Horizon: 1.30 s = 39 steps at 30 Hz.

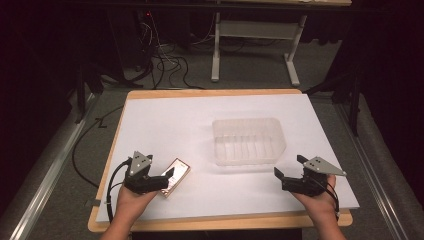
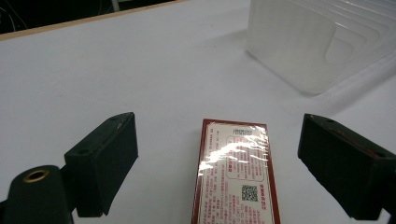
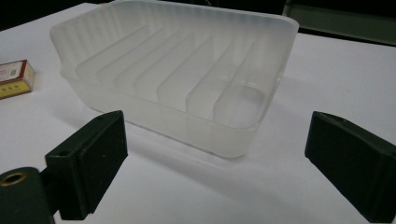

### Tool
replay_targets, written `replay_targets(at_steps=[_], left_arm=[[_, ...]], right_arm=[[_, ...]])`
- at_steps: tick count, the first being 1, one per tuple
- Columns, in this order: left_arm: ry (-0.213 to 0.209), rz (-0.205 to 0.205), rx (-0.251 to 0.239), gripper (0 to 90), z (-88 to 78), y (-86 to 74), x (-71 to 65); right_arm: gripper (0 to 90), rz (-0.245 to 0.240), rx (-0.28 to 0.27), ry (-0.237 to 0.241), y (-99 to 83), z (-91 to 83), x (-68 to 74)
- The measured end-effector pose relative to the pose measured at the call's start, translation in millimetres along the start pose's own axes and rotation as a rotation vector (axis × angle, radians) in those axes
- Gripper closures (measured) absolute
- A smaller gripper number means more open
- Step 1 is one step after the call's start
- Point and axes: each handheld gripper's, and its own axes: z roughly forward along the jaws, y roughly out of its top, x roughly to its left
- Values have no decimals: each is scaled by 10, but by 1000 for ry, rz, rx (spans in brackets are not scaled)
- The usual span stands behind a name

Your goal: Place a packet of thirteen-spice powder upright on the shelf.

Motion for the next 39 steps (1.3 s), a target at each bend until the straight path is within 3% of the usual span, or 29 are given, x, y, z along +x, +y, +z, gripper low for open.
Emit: replay_targets(at_steps=[6,14,18,21,27,30,35,39], left_arm=[[0,-11,-1,135,-6,-4,3],[2,-16,7,145,26,2,-12],[9,-28,3,145,58,23,-10],[12,-14,30,132,80,40,-27],[24,-5,77,112,152,34,-37],[29,-17,132,111,233,41,-29],[43,28,166,98,271,96,-69],[37,68,201,93,309,170,-153]], right_arm=[[49,41,0,13,-13,-4,-59],[46,49,0,25,-44,13,-61],[58,40,-6,9,-74,-62,-41],[59,34,11,-4,-131,-90,-73],[92,62,-10,-40,-167,-133,-160],[94,68,-2,-36,-176,-121,-183],[92,53,-21,-38,-172,-110,-192],[89,71,2,-28,-190,-70,-212]])
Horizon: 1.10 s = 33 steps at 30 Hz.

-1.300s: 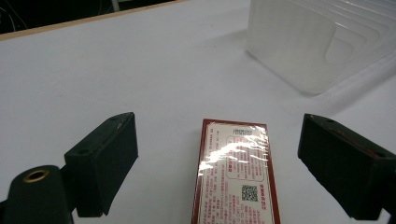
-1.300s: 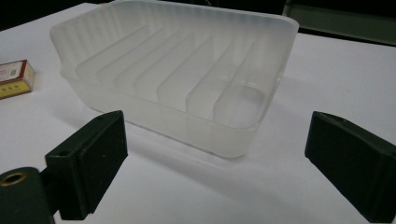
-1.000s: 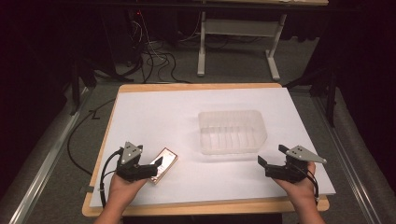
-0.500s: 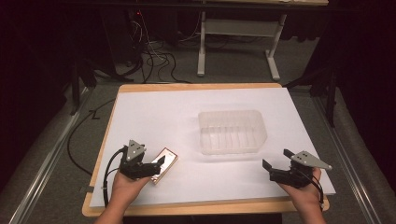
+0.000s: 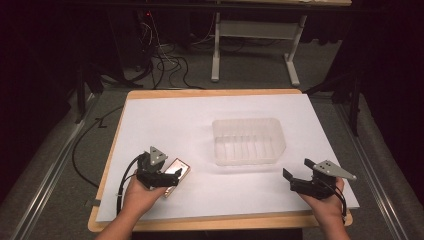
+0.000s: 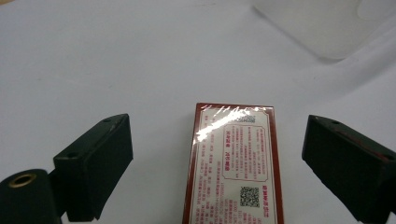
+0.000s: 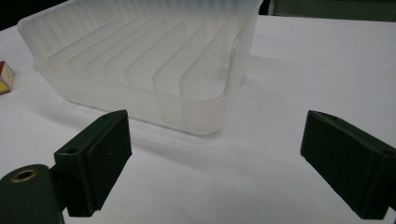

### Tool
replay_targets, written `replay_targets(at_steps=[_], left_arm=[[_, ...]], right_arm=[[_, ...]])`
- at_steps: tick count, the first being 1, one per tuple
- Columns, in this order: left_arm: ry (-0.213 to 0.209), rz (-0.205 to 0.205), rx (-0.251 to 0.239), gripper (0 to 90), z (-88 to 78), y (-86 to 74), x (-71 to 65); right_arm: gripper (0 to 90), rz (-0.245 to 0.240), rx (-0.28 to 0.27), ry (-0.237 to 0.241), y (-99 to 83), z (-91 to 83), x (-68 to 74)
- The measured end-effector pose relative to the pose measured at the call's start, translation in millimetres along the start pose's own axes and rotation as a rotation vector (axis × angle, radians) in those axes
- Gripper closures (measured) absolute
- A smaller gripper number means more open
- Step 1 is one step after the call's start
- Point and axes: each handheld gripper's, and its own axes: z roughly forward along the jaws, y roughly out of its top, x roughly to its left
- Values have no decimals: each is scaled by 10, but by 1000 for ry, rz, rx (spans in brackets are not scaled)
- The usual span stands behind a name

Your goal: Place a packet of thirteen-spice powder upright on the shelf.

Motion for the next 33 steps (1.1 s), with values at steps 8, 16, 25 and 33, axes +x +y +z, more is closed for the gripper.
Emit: replay_targets(at_steps=[8,16,25,33], left_arm=[[-12,0,58,91,43,77,6],[-64,-10,154,99,111,102,82],[-75,46,240,115,120,180,69],[-108,67,301,128,178,227,56]], right_arm=[[107,19,-7,0,11,-19,-31],[129,38,7,-2,2,-20,-45],[136,35,18,7,-19,4,-44],[147,38,30,6,-27,7,-59]])
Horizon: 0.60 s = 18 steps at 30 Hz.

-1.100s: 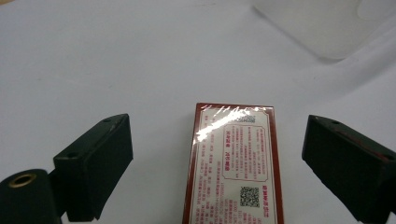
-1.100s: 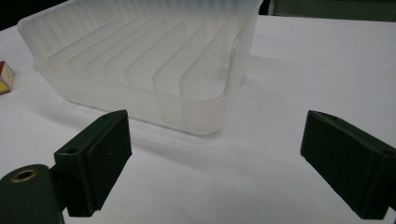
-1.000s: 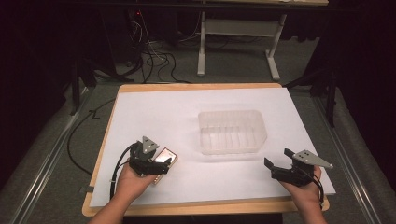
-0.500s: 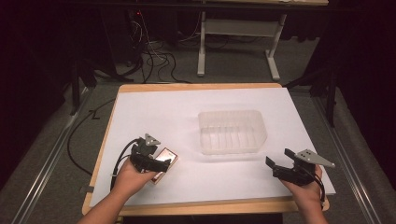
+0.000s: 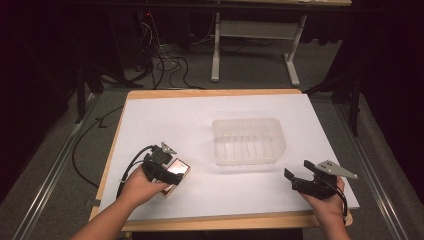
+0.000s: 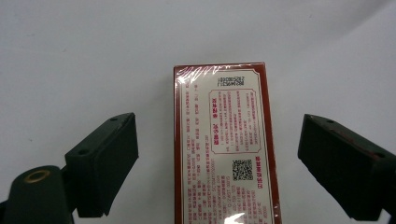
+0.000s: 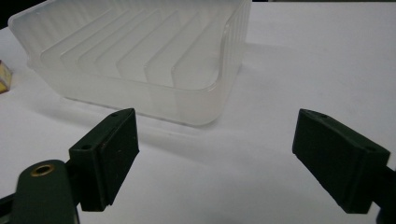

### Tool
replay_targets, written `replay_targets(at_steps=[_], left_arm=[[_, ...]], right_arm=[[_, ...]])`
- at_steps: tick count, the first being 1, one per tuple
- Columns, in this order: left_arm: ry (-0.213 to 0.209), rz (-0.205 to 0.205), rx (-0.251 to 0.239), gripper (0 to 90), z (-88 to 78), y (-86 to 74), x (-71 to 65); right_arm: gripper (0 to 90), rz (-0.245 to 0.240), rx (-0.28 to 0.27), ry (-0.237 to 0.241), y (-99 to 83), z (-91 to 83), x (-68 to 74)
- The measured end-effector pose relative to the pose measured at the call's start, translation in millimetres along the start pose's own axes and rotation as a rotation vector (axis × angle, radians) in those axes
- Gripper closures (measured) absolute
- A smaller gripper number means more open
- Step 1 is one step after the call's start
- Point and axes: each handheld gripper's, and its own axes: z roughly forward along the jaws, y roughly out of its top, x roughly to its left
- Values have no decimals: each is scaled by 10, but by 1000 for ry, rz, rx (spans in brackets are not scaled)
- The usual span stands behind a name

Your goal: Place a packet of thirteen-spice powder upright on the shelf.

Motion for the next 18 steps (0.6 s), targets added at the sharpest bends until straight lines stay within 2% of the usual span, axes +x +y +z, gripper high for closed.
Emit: replay_targets(at_steps=[3,7,8,14,18], left_arm=[[-29,6,42,127,42,42,-1],[-35,20,80,125,76,68,8],[-57,9,111,125,107,79,29],[-62,13,184,134,174,73,39],[-63,15,207,147,194,72,34]], right_arm=[[148,7,5,-4,-3,-6,1],[147,7,13,-11,-7,5,-3],[147,8,16,-12,-7,5,0],[148,10,16,-14,-10,2,-1],[148,9,17,-15,-11,4,-2]])
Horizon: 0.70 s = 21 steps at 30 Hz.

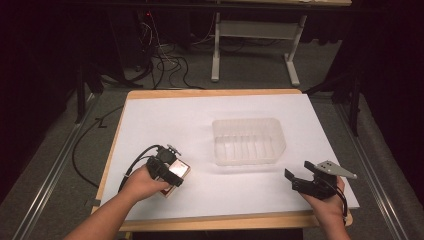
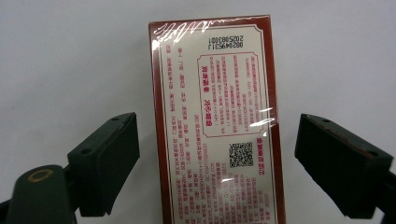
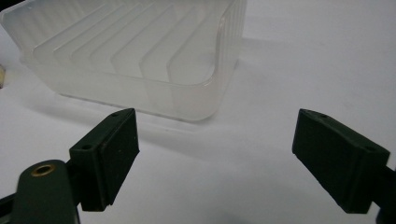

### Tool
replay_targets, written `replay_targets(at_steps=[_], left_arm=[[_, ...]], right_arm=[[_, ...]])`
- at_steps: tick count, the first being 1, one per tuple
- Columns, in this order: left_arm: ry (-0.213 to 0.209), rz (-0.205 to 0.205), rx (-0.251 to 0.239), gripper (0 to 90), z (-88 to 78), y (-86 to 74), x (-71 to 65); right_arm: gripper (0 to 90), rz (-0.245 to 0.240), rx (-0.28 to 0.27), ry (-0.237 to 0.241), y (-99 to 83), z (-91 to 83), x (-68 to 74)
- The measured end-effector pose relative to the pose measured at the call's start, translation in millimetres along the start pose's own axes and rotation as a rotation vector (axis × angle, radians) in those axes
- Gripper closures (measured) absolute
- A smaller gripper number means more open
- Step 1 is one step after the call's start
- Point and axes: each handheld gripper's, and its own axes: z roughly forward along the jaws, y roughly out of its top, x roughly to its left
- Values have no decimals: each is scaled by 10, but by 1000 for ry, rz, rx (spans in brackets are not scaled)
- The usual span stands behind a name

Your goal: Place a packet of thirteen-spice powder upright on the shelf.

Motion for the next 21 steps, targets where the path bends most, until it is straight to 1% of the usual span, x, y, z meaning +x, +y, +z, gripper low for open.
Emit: replay_targets(at_steps=[1,2,5,7,9,11,14,17,19,20,21], left_arm=[[0,0,7,148,9,2,-3],[1,15,21,149,11,5,1],[-1,23,32,155,30,5,-3],[-3,30,55,159,49,2,3],[1,33,60,167,59,-1,-1],[8,47,80,179,68,0,0],[13,50,84,196,74,1,-5],[13,52,87,239,83,0,-15],[14,59,95,249,91,-1,-18],[23,65,108,249,108,-3,-20],[21,59,111,249,110,-2,-21]], right_arm=[[148,-3,0,-1,1,0,2],[148,-4,1,-5,1,-1,4],[149,-2,2,-10,0,-4,5],[149,-1,1,-12,-3,-5,-1],[149,4,3,-13,-5,-4,-3],[149,4,3,-12,-5,-4,-3],[150,3,4,-15,-5,-4,-2],[151,1,4,-16,-7,-3,-10],[152,2,5,-16,-8,-3,-11],[152,3,5,-16,-8,-4,-13],[152,3,5,-16,-8,-5,-13]])
